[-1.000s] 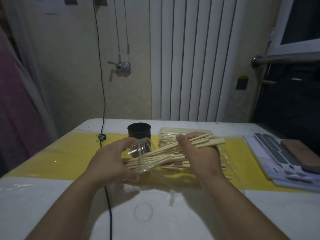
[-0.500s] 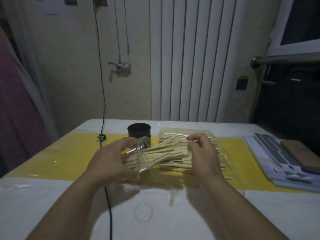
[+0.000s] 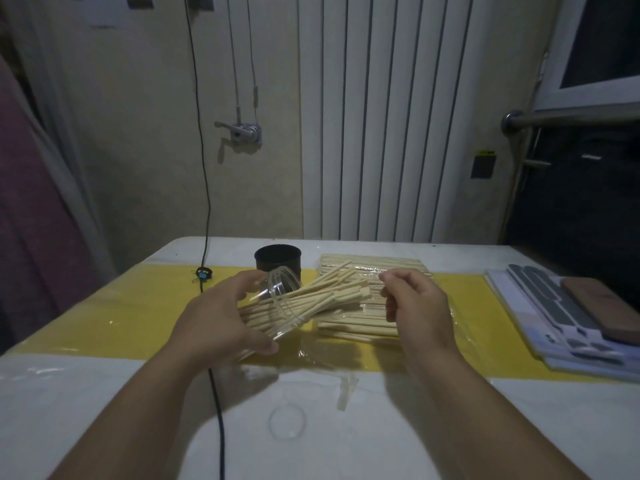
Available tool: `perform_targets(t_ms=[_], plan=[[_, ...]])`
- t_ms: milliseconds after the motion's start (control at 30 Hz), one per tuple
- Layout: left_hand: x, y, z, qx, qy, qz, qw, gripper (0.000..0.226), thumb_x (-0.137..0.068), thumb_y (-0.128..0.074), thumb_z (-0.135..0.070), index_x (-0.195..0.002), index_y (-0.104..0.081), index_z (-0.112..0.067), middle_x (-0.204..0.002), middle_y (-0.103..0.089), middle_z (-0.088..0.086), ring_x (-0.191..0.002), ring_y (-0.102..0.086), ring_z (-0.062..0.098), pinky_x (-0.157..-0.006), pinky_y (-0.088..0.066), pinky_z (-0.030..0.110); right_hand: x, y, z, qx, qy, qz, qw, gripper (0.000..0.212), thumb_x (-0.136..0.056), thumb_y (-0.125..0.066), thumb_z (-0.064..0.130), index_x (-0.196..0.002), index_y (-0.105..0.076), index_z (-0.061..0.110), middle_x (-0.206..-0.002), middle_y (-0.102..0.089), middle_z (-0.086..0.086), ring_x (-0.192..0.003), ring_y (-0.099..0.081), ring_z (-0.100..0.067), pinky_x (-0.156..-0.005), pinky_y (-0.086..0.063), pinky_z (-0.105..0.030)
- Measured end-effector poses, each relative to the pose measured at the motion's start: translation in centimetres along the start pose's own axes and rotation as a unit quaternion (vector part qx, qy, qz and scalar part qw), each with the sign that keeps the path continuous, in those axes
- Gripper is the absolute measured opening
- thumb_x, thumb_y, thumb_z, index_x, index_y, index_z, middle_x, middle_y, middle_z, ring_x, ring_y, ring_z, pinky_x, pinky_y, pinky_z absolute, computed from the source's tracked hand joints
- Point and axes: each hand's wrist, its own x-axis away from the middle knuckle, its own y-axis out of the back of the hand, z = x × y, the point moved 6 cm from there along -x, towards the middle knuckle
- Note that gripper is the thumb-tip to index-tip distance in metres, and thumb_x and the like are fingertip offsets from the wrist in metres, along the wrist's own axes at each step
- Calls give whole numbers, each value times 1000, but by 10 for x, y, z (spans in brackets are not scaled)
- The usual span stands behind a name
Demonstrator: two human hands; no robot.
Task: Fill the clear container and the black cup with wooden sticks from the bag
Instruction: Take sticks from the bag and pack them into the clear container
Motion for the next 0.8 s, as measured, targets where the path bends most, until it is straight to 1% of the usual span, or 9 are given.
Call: perform_targets(t_ms=[100, 267, 300, 367, 433, 467, 533, 633, 800], plan=[[-1, -1, 4, 14, 9, -4, 1000, 102, -39, -93, -37, -128, -47, -53, -113, -56, -27, -113, -54, 6, -89, -50, 37, -4, 3, -2, 75, 17, 12, 997, 18, -90, -61, 10, -73, -66, 13, -56, -58, 6, -57, -50, -14, -58, -42, -34], [-1, 0, 3, 48, 13, -8, 999, 88, -35, -91, -39, -102, -43, -69, -108, -54, -32, -112, -54, 4, -91, -51, 38, -1, -6, -8, 263, 62, 88, 959, 16, -87, -61, 16, -72, -66, 19, -70, -68, 1, -73, -62, -20, -68, -50, -35], [-1, 0, 3, 55, 15, -10, 998, 87, -33, -89, -41, -101, -42, -70, -109, -55, -30, -112, -54, 5, -91, -51, 39, 0, -10, -13, 314, 63, 119, 940, 14, -87, -59, 18, -76, -68, 21, -74, -69, 4, -77, -64, -18, -72, -51, -34], [0, 1, 3, 65, 20, -11, 998, 91, -32, -87, -42, -107, -44, -66, -114, -58, -23, -114, -55, 6, -92, -51, 42, 4, -19, -26, 425, 67, 182, 884, 21, -89, -55, 19, -98, -72, 27, -99, -72, 9, -97, -64, -16, -86, -51, -31], [0, 1, 2, 66, 22, -9, 998, 96, -32, -88, -42, -115, -44, -62, -117, -59, -19, -114, -55, 8, -92, -51, 43, 7, -26, -39, 510, 96, 226, 824, 35, -93, -51, 19, -124, -64, 29, -127, -63, 7, -120, -55, -18, -101, -43, -30], [1, 1, 1, 64, 22, -8, 998, 97, -31, -87, -43, -116, -44, -61, -118, -59, -19, -114, -55, 8, -92, -52, 43, 6, -29, -44, 535, 115, 235, 803, 39, -94, -51, 20, -131, -59, 30, -132, -58, 7, -124, -51, -20, -104, -40, -31], [1, 1, 0, 62, 23, -6, 998, 98, -31, -87, -43, -116, -43, -61, -117, -58, -20, -114, -55, 8, -92, -52, 44, 4, -32, -50, 559, 136, 236, 783, 37, -96, -50, 24, -132, -56, 31, -131, -56, 5, -124, -48, -24, -103, -38, -34], [1, 1, 0, 60, 28, -4, 998, 97, -33, -89, -42, -116, -43, -61, -116, -57, -21, -114, -54, 7, -92, -52, 43, 1, -31, -53, 579, 141, 228, 770, 24, -96, -50, 29, -118, -59, 31, -121, -56, 5, -118, -49, -25, -96, -37, -34], [1, 1, 1, 57, 31, -5, 998, 101, -33, -89, -42, -123, -46, -57, -118, -58, -20, -115, -54, 8, -92, -52, 44, -6, -31, -59, 585, 136, 221, 768, 21, -97, -50, 29, -111, -66, 33, -116, -56, 5, -115, -49, -24, -92, -37, -34]])
